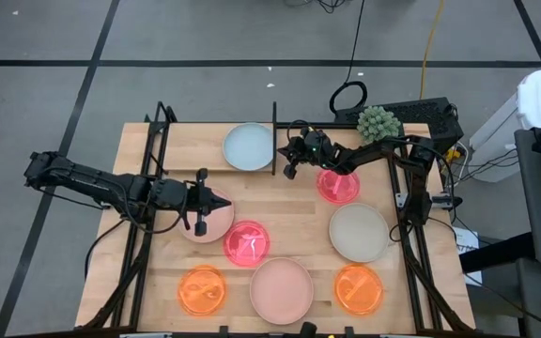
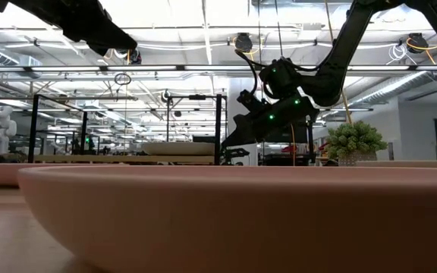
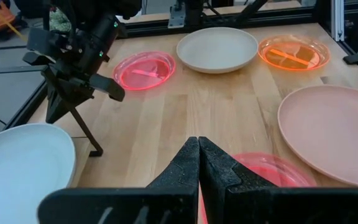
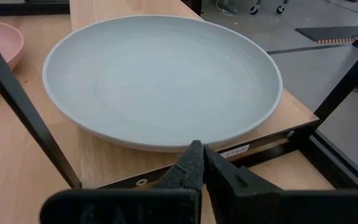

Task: Place and stack plates onto a shelf
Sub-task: Put the bottom pink transparent plate on the shelf

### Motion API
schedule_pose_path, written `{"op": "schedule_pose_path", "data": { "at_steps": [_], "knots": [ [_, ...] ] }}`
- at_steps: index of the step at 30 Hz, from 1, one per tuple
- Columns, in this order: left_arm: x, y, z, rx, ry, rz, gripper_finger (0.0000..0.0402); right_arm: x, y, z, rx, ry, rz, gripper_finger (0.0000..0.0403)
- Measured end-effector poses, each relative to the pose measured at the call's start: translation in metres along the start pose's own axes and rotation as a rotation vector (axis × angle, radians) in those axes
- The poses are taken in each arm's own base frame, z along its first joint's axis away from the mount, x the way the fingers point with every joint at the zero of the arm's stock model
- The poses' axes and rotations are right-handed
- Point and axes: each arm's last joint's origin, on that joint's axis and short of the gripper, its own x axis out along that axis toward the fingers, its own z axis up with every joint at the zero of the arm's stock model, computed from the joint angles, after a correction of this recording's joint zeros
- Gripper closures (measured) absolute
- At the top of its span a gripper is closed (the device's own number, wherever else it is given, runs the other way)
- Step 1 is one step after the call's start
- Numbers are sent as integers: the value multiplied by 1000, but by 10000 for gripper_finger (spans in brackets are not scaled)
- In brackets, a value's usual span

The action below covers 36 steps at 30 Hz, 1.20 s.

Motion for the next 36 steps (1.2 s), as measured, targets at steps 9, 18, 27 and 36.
{"op": "schedule_pose_path", "data": {
  "at_steps": [9,18,27,36],
  "knots": [
    [0,0,1,-2,-5,0,400,0,1,-1,14,7,5,403],
    [0,-1,0,-13,-5,-5,400,-20,1,15,3,101,-13,403],
    [-2,-9,1,-1,-9,-42,400,-84,5,53,48,240,-8,403],
    [9,-23,-4,62,28,-90,400,-152,42,79,34,281,116,403]
  ]
}}
